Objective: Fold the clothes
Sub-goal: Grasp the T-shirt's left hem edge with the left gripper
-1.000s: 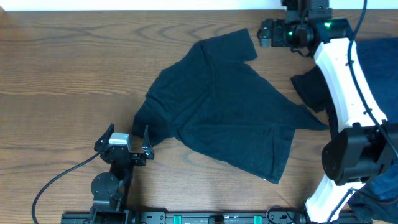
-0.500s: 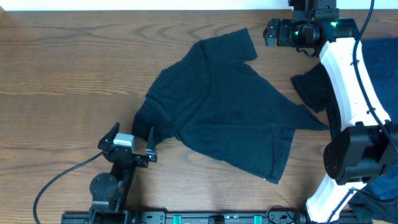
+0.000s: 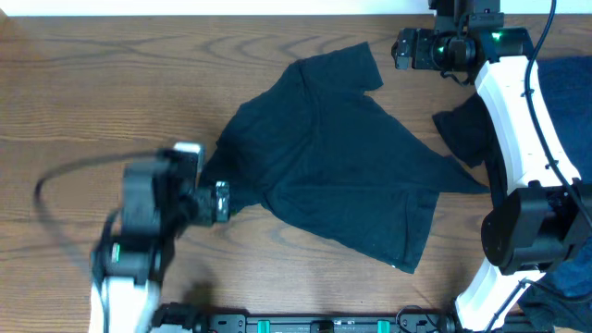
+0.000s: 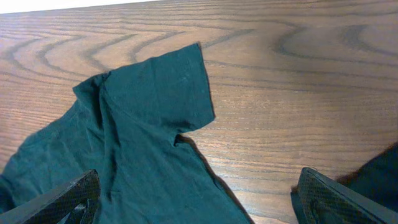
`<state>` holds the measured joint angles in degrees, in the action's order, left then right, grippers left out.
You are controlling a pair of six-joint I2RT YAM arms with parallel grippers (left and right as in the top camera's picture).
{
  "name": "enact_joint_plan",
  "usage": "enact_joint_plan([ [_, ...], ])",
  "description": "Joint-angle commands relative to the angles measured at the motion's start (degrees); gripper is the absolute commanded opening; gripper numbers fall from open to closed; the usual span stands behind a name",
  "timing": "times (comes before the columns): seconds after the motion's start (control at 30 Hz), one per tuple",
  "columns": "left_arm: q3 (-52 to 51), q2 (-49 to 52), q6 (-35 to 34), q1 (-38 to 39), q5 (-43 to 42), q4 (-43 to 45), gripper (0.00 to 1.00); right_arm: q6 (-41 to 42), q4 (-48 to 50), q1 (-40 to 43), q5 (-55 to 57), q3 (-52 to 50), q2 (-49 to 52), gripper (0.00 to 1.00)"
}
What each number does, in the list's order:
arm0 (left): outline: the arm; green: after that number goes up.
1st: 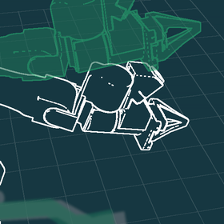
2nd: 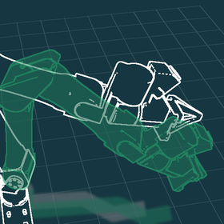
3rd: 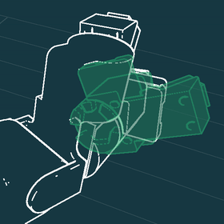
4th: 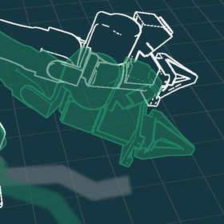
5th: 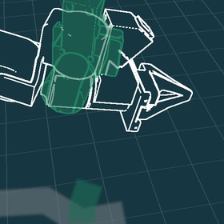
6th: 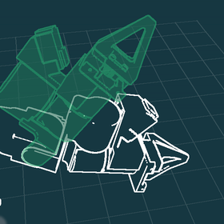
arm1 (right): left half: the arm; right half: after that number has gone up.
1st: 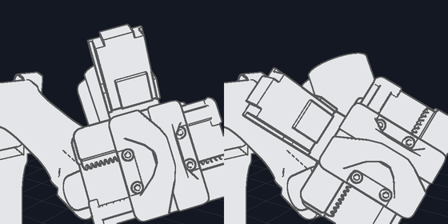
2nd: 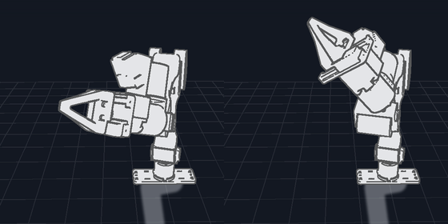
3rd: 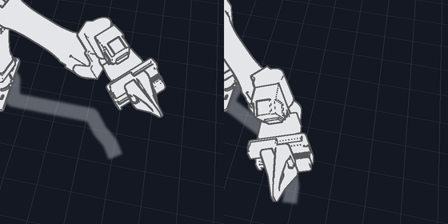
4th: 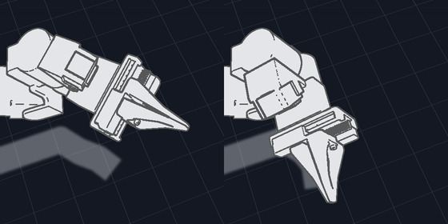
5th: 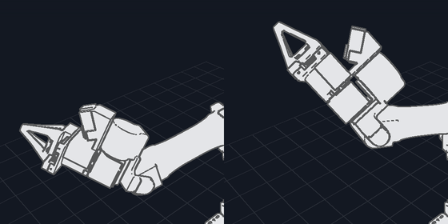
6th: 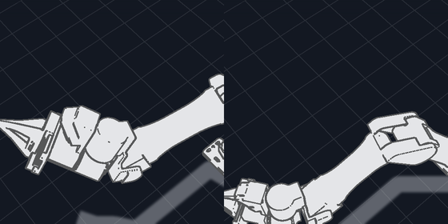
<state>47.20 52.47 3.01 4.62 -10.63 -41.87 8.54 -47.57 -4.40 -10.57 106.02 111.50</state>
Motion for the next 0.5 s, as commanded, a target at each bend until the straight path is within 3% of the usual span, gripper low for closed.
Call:
enact_joint_plan([
  [0.0, 7.69, 11.72, -0.31, 0.22, -1.42, -2.64, 0.98, -0.02, -0.02, 0.33, 0.02, 0.07, 0.20, 0.99],
  [0.1, 11.76, 19.41, -0.24, 0.22, -2.32, -3.08, 0.98, -0.02, -0.02, 0.33, 0.02, 0.07, 0.20, 0.99],
  [0.13, 11.96, 21.24, 0.15, 0.22, -2.29, -2.78, 0.94, -0.02, -0.02, 0.33, 0.02, 0.07, 0.20, 0.99],
  [0.17, 11.96, 23.28, 1.05, 0.22, -2.25, -2.23, 0.58, -0.02, -0.02, 0.33, 0.04, 0.07, 0.20, 0.99],
  [0.2, 11.96, 24.65, 1.07, 0.22, -2.21, -2.01, 0.34, -0.02, -0.02, 0.33, 0.02, 0.07, 0.20, 0.99],
  [0.27, 11.96, 27.74, 1.03, 0.22, -2.23, -2.34, 0.10, -0.02, -0.02, 0.33, 0.02, 0.07, 0.20, 0.99],
  [0.3, 11.96, 29.22, 1.03, 0.22, -2.21, -2.93, 0.06, -0.02, -0.02, 0.33, 0.04, 0.07, 0.20, 0.99],
  [0.47, 11.91, 36.65, -0.85, 0.04, -0.07, -3.91, 0.06, -0.02, -0.02, 0.33, 0.04, 0.07, 0.20, 0.99],
])
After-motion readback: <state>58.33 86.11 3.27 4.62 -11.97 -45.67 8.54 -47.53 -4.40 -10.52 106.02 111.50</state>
